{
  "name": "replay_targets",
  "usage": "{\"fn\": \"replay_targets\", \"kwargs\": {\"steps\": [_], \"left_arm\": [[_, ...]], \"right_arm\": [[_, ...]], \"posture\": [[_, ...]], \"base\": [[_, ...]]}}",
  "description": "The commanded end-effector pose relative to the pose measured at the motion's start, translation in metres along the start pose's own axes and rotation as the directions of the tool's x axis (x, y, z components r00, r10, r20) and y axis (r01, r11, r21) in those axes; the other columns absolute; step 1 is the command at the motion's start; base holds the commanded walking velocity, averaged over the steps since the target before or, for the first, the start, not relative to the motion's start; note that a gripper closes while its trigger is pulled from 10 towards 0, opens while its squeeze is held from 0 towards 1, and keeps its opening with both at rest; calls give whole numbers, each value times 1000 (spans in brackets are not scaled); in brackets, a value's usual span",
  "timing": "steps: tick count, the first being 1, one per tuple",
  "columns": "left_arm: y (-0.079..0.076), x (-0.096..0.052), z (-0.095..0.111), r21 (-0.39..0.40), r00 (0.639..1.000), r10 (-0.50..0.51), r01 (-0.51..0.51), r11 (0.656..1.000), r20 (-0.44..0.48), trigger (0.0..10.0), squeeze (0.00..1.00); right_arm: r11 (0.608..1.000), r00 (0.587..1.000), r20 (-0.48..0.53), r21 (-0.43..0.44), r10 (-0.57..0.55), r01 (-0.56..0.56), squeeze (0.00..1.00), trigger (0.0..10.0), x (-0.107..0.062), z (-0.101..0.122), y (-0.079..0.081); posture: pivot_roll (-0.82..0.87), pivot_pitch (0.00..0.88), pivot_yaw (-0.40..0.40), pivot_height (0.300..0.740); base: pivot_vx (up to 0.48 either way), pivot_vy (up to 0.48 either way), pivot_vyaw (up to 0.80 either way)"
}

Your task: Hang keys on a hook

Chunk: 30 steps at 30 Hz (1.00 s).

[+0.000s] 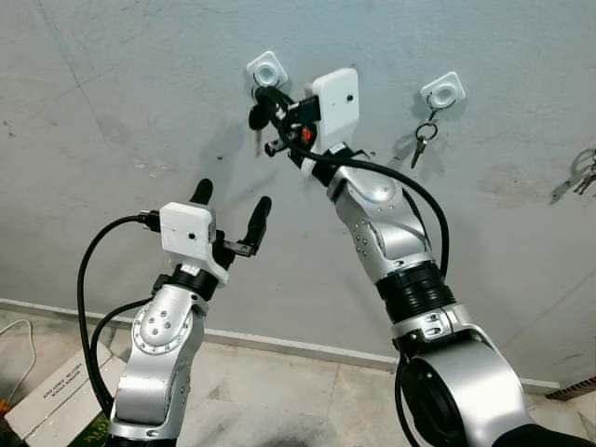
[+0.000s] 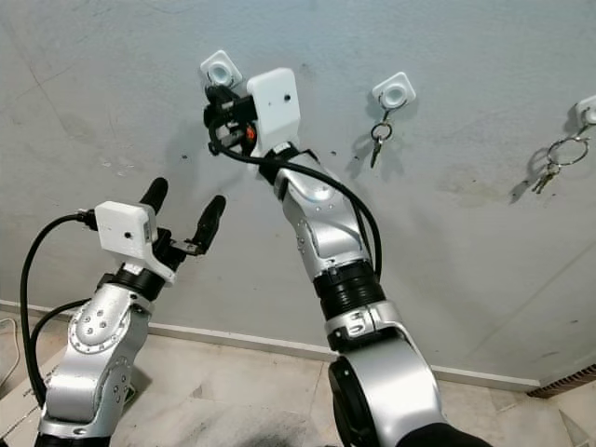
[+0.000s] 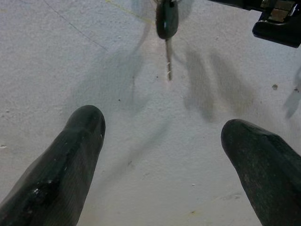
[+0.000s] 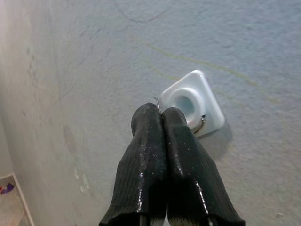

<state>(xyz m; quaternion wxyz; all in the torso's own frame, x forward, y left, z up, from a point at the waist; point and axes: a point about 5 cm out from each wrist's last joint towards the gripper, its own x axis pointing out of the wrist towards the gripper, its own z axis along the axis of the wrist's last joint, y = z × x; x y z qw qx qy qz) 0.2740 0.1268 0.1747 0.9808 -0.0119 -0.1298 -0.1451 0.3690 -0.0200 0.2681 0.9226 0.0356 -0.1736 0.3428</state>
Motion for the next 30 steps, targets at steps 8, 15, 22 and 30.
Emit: {"fn": "replay_targets", "kwargs": {"steps": [8,15,22,30], "left_arm": [[-1,2,1,0,1000,0,0,1000,0,10000,0],[0,3,0,0,1000,1,-1,1000,-1,10000,0],[0,3,0,3,1000,5,-5,1000,0,10000,0],[1,4,1,2,1000,10,-10,1000,3,10000,0]], "right_arm": [[998,1000,-18,51,-22,23,0,10000,-1,-4,-4],[998,999,-34,55,-18,20,0,10000,-3,-8,-4],[996,998,-48,78,-36,39,0,10000,-3,-10,-5],[993,997,-64,100,-49,56,0,10000,-2,-12,-5]], "posture": [[42,82,-9,740],[45,74,-9,740],[44,72,-12,740],[45,82,-13,740]], "base": [[0,0,0],[0,0,0],[0,0,0],[0,0,0]]}}
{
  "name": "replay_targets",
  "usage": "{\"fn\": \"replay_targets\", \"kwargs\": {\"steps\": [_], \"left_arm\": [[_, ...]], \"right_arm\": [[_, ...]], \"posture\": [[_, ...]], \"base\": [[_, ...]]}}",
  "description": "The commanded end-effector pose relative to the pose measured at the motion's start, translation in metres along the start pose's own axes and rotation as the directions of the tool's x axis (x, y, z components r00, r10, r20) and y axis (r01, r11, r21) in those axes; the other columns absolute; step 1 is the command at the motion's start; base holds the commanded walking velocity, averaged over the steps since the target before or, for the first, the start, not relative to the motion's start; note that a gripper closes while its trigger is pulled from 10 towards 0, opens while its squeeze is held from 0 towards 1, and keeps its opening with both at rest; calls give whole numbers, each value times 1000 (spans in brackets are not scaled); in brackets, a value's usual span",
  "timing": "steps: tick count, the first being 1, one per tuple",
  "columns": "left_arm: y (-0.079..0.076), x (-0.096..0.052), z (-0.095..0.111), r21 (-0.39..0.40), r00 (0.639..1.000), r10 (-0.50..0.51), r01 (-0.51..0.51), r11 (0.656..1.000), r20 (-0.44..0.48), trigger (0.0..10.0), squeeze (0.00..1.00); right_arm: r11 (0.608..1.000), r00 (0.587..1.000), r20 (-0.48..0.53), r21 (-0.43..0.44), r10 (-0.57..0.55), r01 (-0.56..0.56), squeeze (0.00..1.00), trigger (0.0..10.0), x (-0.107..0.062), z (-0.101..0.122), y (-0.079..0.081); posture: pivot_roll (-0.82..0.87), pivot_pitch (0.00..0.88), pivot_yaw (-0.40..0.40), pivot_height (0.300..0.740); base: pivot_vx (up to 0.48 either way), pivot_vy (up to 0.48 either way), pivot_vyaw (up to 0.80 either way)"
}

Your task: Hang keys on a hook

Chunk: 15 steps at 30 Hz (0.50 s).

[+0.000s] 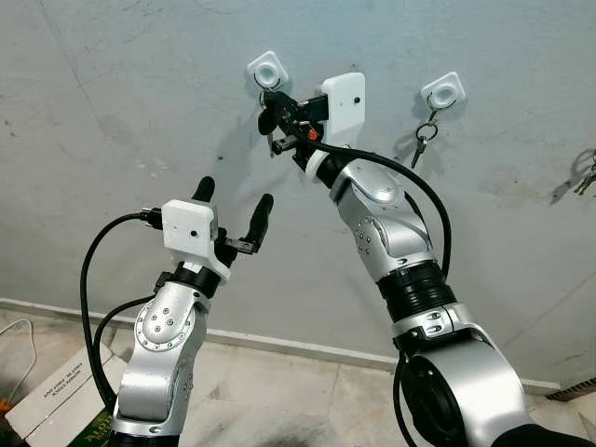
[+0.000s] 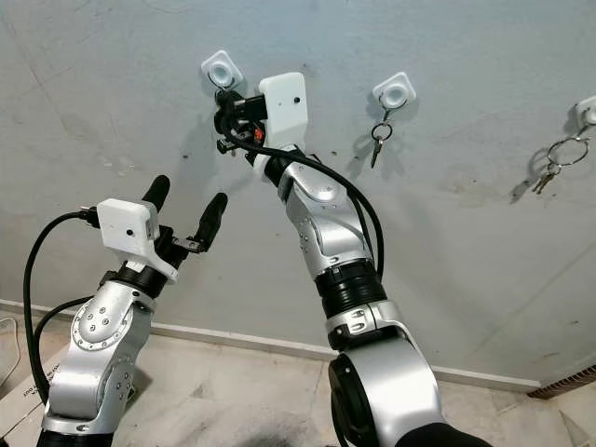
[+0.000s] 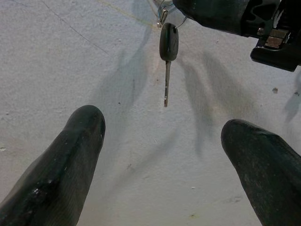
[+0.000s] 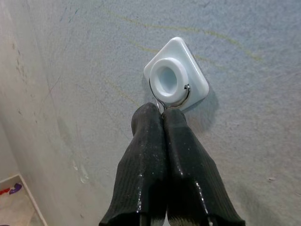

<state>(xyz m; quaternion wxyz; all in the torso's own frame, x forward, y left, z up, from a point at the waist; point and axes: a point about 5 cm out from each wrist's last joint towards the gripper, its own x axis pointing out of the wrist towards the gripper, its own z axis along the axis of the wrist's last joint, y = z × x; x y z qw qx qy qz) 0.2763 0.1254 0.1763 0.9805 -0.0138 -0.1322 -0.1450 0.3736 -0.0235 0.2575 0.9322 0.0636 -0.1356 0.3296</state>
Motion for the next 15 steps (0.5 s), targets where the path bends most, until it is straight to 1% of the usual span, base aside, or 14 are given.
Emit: {"fn": "replay_targets", "kwargs": {"steps": [1,12,15], "left_arm": [[2,1,0,5,1000,10,-10,1000,-2,10000,0],[-1,2,-1,-3,1000,9,-9,1000,-2,10000,0],[-1,2,-1,-3,1000,9,-9,1000,-3,10000,0]], "right_arm": [[999,1000,-10,31,-10,11,0,10000,0,-1,0],[998,998,-58,50,-34,37,0,10000,0,-9,-1],[996,997,-64,74,-41,46,0,10000,-1,-10,-1]], "posture": [[45,82,-13,740],[44,83,-14,740],[44,83,-14,740]], "base": [[0,0,0],[0,0,0],[0,0,0]]}}
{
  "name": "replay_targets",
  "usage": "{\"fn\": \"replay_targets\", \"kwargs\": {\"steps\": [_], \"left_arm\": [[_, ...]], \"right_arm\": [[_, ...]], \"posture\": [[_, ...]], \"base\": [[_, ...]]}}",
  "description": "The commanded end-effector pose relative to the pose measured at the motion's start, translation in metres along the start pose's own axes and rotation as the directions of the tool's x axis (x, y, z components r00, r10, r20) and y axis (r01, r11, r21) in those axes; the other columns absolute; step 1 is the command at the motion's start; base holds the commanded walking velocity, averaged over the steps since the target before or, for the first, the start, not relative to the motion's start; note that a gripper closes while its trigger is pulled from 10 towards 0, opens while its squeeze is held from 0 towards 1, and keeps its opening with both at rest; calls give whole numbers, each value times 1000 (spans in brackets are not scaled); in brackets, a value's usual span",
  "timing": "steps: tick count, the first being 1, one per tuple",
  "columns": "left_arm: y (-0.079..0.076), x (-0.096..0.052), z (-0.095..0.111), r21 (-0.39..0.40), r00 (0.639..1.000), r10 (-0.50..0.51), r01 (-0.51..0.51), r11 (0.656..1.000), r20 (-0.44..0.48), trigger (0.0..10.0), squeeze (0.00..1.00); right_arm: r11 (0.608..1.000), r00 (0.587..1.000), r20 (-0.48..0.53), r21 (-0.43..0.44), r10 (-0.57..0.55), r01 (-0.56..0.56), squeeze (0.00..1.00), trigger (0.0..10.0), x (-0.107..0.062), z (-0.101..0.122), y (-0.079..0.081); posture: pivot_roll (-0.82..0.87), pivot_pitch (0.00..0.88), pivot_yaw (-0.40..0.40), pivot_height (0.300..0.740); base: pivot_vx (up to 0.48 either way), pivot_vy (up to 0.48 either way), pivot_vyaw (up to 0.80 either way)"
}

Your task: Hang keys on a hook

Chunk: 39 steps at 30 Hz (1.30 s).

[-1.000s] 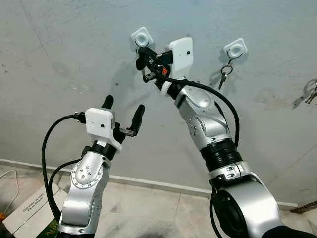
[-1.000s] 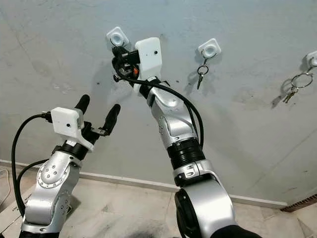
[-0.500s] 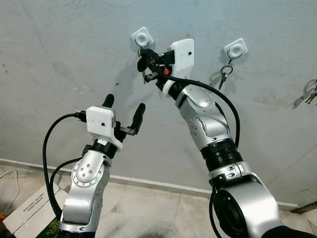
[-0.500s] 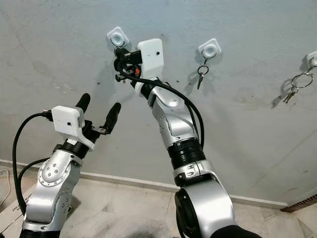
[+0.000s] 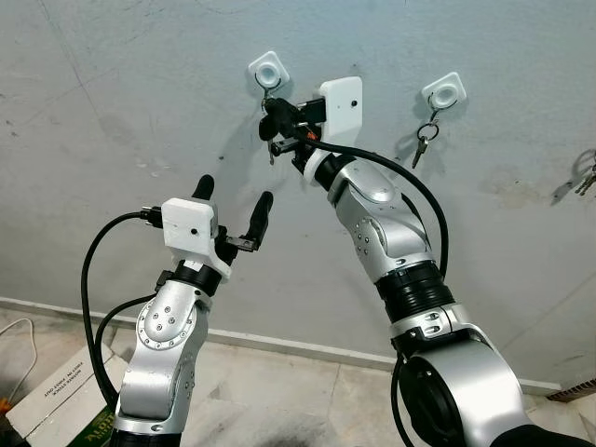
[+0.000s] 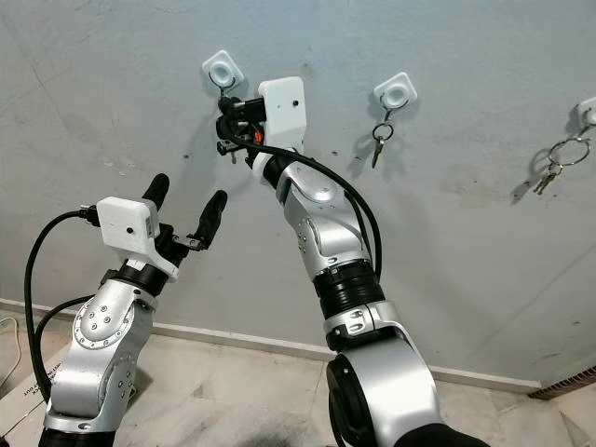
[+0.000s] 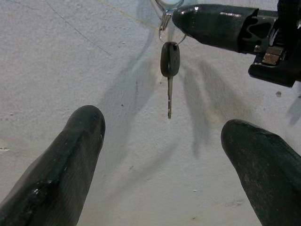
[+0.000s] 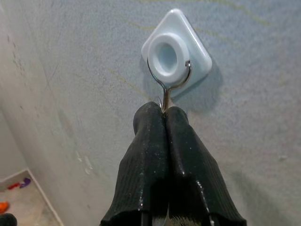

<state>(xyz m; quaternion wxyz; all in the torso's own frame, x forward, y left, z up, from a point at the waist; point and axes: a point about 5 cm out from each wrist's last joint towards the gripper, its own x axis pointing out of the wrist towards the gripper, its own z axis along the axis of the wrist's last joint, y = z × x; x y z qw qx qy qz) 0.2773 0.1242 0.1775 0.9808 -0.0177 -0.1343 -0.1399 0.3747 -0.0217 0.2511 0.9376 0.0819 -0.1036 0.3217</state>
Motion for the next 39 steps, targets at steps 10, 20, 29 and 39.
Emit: {"fn": "replay_targets", "kwargs": {"steps": [10,20,29,39], "left_arm": [[-1,2,-2,2,1000,-2,2,1000,-8,10000,0],[-2,3,0,-3,1000,-6,6,1000,2,10000,0],[-3,5,3,-9,1000,2,-2,1000,22,10000,0],[-1,6,6,0,999,21,-21,1000,35,10000,0]], "right_arm": [[999,998,-54,17,-31,32,0,10000,-3,-11,-1],[999,996,-76,12,-44,45,0,10000,-6,-18,-1],[999,996,-82,-18,-42,41,518,10000,-8,-20,0],[999,996,-86,-35,-32,29,1000,10000,-11,-23,3]], "posture": [[44,83,-14,740],[38,83,-15,740],[37,82,-15,740],[37,82,-15,740]], "base": [[0,0,0],[0,0,0],[0,0,0],[0,0,0]]}}
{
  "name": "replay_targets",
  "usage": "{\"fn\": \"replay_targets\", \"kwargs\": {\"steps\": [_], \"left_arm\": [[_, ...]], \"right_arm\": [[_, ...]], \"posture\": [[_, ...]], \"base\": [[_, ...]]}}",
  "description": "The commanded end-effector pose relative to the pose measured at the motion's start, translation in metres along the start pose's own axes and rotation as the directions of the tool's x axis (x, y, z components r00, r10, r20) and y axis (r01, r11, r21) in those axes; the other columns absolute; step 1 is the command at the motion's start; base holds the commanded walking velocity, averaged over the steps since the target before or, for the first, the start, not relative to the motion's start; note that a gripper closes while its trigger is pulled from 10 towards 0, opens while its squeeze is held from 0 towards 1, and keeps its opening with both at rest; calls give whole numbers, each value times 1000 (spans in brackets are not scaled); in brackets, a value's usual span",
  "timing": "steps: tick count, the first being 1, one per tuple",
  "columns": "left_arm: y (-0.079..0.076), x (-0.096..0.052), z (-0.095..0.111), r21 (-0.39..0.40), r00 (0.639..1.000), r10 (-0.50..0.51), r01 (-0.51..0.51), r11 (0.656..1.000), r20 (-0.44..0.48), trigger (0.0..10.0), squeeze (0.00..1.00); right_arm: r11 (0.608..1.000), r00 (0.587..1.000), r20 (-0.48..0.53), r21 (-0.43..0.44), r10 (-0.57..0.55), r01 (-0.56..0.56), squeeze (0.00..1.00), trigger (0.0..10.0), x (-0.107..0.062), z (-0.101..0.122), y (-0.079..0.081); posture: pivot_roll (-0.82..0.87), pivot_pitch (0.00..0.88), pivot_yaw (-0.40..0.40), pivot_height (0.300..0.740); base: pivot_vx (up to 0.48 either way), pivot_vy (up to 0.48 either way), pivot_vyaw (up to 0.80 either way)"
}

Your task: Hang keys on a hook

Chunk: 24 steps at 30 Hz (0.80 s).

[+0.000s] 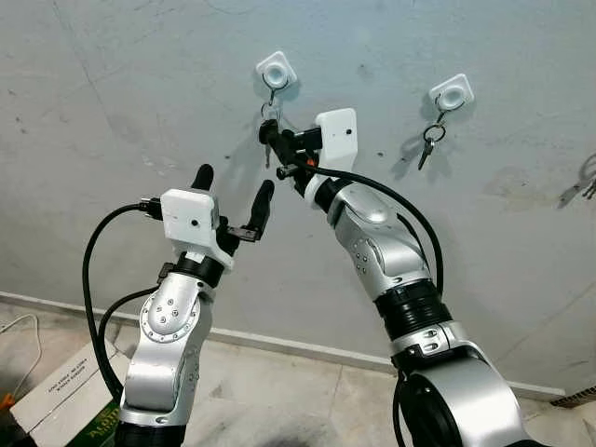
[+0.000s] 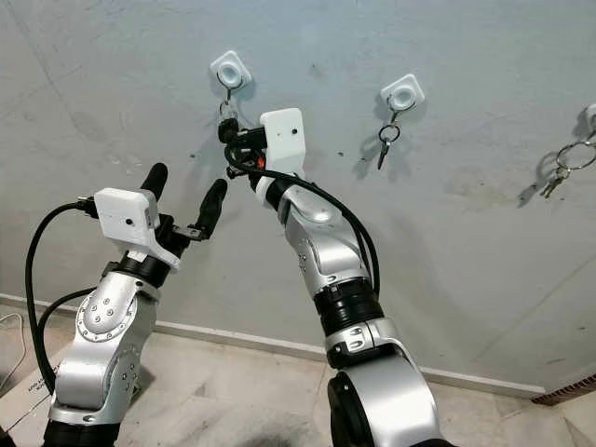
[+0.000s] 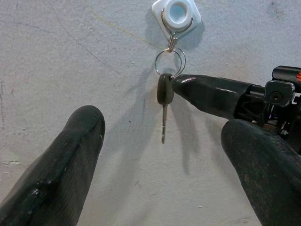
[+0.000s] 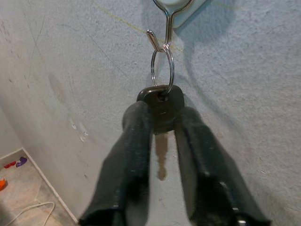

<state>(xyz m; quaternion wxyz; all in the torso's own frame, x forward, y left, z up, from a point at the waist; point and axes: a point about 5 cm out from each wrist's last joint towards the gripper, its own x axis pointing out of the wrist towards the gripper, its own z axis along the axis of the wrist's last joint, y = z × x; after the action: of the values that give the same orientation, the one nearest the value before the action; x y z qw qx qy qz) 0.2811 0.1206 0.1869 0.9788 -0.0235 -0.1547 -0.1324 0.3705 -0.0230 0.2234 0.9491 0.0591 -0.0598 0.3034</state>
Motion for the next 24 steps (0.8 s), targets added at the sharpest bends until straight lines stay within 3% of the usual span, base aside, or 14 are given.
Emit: {"fn": "replay_targets", "kwargs": {"steps": [1,5,9,12,24], "left_arm": [[2,-1,-2,4,1000,6,-6,1000,-8,10000,0],[2,-2,-3,4,1000,6,-6,1000,-11,10000,0],[1,-3,-4,4,1000,6,-6,1000,-15,10000,0],[2,-4,-5,7,1000,12,-11,1000,-20,10000,0],[5,-21,-23,27,995,30,-28,999,-93,10000,0]], "right_arm": [[1000,1000,10,-15,14,-13,1000,10000,0,3,3],[1000,1000,10,-22,16,-16,1000,10000,-1,2,3],[994,999,14,-99,38,-36,1000,10000,-7,-1,4],[978,998,-27,-198,62,-66,1000,10000,-16,-14,4],[966,995,-80,-249,54,-72,1000,10000,-69,-49,-8]], "posture": [[37,82,-15,740],[36,77,-14,740],[38,73,-16,740],[39,73,-18,740],[27,69,-20,740]], "base": [[0,0,0],[0,0,0],[0,0,0],[0,0,0],[0,0,0]]}}
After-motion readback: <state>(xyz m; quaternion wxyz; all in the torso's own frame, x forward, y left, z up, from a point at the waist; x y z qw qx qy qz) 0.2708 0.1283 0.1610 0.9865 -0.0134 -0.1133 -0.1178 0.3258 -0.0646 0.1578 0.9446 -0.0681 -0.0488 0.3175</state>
